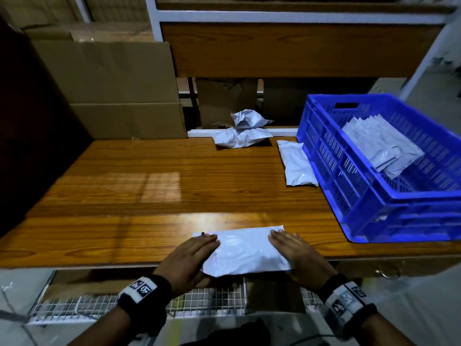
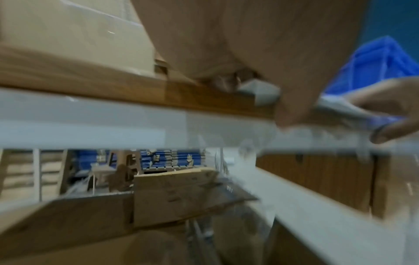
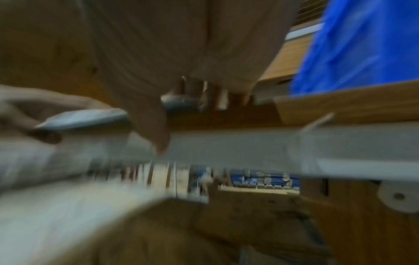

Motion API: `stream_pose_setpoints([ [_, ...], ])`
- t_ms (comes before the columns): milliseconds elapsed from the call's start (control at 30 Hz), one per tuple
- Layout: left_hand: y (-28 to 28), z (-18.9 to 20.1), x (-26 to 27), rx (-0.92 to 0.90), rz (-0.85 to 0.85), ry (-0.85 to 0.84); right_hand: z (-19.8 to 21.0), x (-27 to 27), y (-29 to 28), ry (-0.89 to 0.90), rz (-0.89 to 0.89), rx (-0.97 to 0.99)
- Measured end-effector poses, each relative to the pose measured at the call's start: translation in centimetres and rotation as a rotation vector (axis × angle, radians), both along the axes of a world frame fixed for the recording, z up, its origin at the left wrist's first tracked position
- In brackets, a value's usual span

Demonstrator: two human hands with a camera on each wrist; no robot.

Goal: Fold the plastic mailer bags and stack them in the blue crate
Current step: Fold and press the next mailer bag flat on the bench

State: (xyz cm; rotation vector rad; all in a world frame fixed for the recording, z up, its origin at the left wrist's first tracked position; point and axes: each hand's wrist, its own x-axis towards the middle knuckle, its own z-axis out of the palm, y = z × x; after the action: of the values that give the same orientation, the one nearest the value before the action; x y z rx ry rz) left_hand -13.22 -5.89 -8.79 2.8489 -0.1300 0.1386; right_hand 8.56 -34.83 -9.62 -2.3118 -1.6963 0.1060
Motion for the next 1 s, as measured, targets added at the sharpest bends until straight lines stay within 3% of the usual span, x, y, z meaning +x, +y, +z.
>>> stream_pose_setpoints([
  [67, 0.6, 1.3, -0.5, -0.235, 0.053, -0.021, 1.0, 0.9, -0.7, 0.192, -0.029, 0.178],
  [167, 0.7, 3.1, 0.4, -0.639, 0.279, -0.160, 4.4, 1.0, -0.3, 0.380, -0.256, 0.350],
  [267, 1.1, 3.1, 2.6, -0.750, 0.550, -0.200, 5.6, 1.2, 1.1, 0.499, -0.390, 0.383],
  [367, 1.4, 2.7, 4.4, -0.632, 0.694, -0.041, 4.8, 1.8, 2.4, 0.538, -0.607, 0.239],
  [433, 1.2, 2.8, 5.1, -0.406, 0.701, 0.052, 4.2, 1.9, 2.9, 0.440, -0.716, 0.134],
  [533, 1.1, 3.3, 4.9, -0.147, 0.667, -0.037, 4.4, 1.0, 3.2, 0.164, -0.788, 0.108],
  [633, 0.2, 3.4, 5.2, 0.074, 0.462, -0.197, 4.6, -0.7, 4.7, -0.058, -0.621, 0.199],
  [733, -1.8, 2.9, 7.1, 0.075, 0.250, -0.146, 3.7, -2.0, 8.2, -0.059, -0.354, 0.120],
  [800, -2.5, 2.2, 8.2, 0.089, 0.278, -0.093, 2.8, -2.6, 10.1, -0.040, -0.256, 0.084],
  [1000, -1.9, -1.3, 7.7, 0.099, 0.380, 0.116, 0.1, -4.3, 11.0, -0.126, -0.316, -0.042],
])
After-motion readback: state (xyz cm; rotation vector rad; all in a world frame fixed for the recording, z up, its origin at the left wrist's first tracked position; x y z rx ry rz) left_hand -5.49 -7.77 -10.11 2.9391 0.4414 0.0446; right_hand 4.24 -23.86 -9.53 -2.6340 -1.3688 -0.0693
